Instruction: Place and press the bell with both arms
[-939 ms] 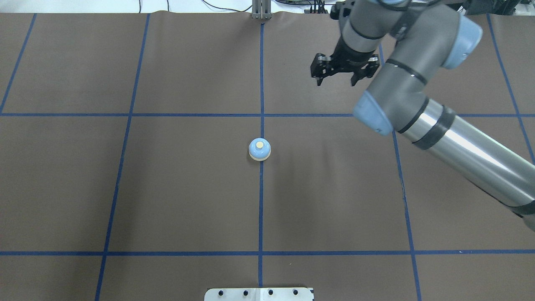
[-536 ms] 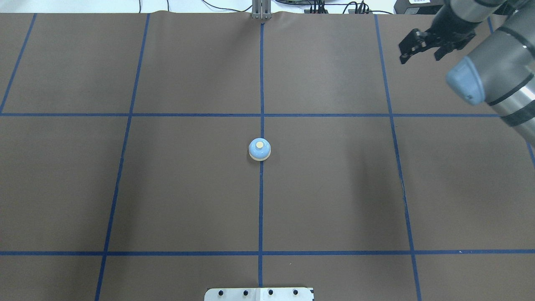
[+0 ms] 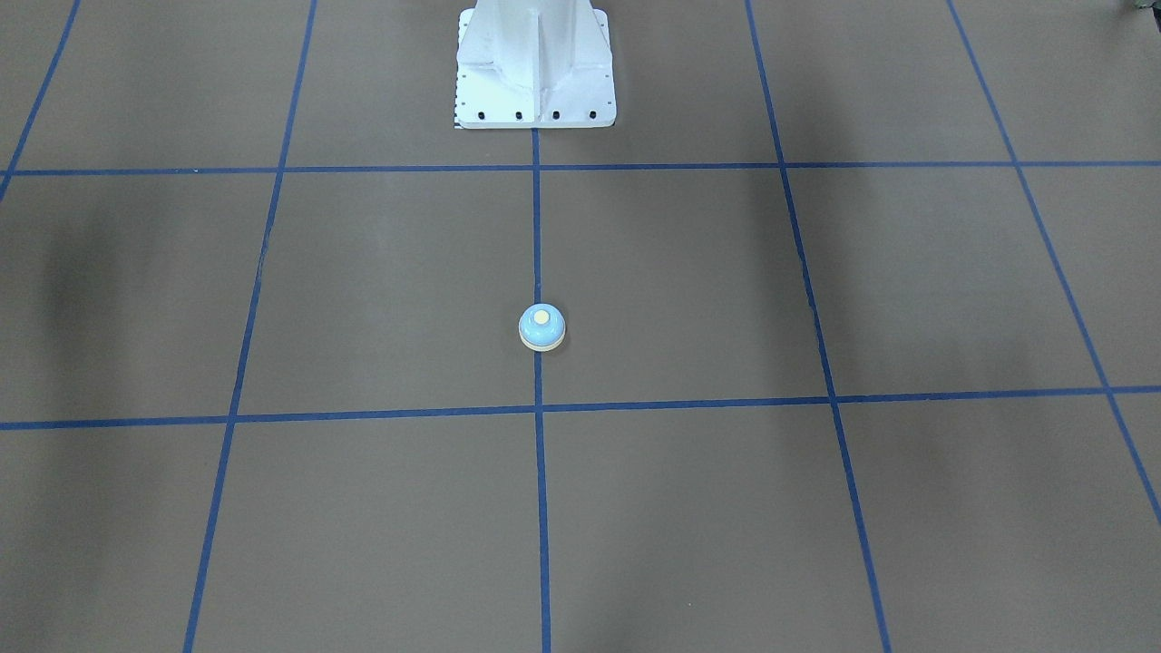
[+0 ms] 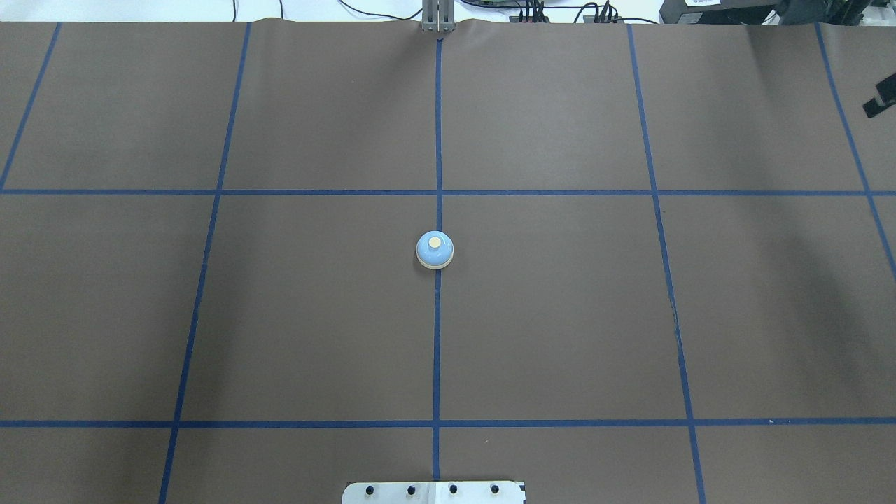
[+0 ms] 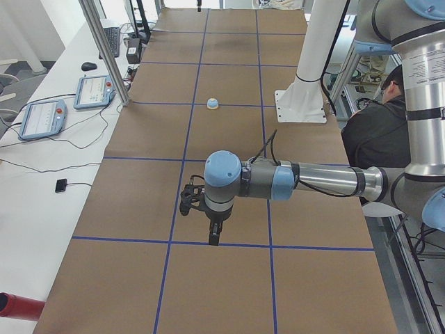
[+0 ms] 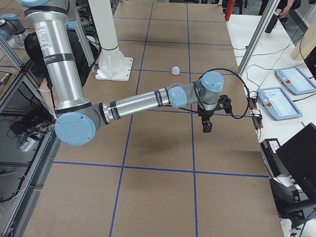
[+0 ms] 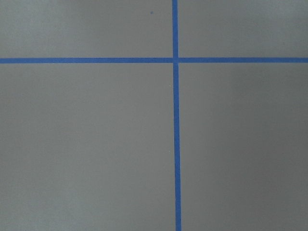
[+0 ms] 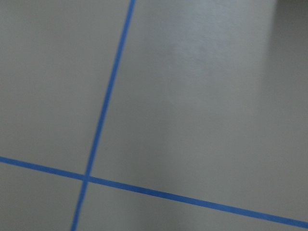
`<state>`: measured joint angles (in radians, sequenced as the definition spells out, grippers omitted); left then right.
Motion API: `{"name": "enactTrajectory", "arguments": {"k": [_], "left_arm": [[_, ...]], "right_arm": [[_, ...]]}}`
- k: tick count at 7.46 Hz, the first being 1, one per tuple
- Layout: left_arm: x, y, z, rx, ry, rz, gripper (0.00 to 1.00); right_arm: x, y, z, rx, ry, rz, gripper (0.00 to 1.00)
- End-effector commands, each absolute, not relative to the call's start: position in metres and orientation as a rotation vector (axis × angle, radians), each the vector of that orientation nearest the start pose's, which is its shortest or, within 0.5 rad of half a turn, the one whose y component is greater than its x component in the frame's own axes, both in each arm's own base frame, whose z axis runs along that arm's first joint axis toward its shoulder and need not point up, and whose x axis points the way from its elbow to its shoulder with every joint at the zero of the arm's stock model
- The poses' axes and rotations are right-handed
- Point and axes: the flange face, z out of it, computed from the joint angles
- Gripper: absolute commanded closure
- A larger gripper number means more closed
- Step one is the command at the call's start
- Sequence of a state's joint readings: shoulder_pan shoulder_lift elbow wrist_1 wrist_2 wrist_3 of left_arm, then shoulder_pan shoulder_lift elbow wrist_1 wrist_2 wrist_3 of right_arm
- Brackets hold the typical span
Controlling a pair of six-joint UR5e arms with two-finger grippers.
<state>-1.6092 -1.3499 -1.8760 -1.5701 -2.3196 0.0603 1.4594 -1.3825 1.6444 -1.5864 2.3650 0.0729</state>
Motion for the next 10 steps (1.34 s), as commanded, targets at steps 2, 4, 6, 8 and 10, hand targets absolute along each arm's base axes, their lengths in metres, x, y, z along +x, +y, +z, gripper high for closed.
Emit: {"name": "enactTrajectory", "arguments": {"k": [2, 4, 6, 8, 10], "left_arm": [[-0.081, -0.399, 0.612, 0.109, 0.753, 0.04, 0.0], [-0.081, -0.398, 0.615, 0.1, 0.754, 0.034, 0.0], [-0.084, -0.398, 0.61, 0.11, 0.739, 0.035, 0.0], [-0.088, -0.385, 0.619, 0.096, 0.739, 0.021, 0.0], [-0.087, -0.385, 0.618, 0.098, 0.742, 0.026, 0.0]], "right_arm": [[0.079, -0.499, 0.609, 0.126, -0.791, -0.091, 0.01], [0.082, -0.481, 0.622, 0.103, -0.785, -0.067, 0.01], [0.082, -0.48, 0.609, 0.105, -0.773, -0.025, 0.0], [0.081, -0.482, 0.601, 0.11, -0.771, 0.0, 0.0], [0.079, -0.482, 0.601, 0.11, -0.771, -0.003, 0.0]]}}
